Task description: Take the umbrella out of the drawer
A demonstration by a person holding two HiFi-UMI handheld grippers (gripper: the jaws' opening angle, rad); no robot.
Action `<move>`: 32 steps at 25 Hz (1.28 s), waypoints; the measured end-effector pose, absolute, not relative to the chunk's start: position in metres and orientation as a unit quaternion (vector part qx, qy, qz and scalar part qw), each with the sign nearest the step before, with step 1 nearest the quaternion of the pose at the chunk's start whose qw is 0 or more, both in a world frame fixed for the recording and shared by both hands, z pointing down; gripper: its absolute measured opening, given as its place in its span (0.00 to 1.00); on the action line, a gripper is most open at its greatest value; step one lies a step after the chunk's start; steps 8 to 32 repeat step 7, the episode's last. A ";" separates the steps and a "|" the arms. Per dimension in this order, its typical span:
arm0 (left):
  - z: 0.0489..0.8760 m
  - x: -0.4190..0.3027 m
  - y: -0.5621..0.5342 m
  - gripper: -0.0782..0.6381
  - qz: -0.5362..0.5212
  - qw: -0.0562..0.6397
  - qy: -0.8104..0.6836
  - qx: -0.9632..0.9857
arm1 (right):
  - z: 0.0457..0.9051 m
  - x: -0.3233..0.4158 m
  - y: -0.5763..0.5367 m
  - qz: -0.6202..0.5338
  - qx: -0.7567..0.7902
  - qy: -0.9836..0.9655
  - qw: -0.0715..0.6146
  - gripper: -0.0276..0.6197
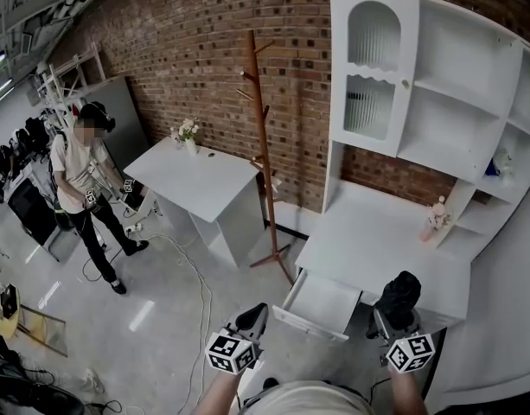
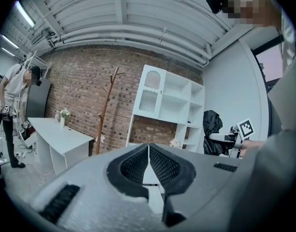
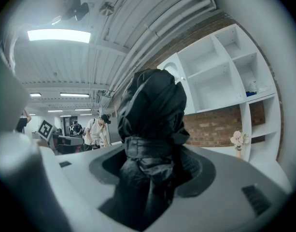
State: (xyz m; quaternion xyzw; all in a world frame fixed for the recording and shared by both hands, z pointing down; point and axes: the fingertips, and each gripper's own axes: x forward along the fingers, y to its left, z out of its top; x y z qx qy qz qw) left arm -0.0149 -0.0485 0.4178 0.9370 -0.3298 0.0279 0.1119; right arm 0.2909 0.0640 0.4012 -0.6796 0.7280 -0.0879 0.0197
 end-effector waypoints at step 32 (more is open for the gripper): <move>0.417 -0.019 -0.049 0.15 0.029 0.111 -0.334 0.936 | 0.401 0.289 0.062 -0.090 -0.677 0.730 0.018 0.47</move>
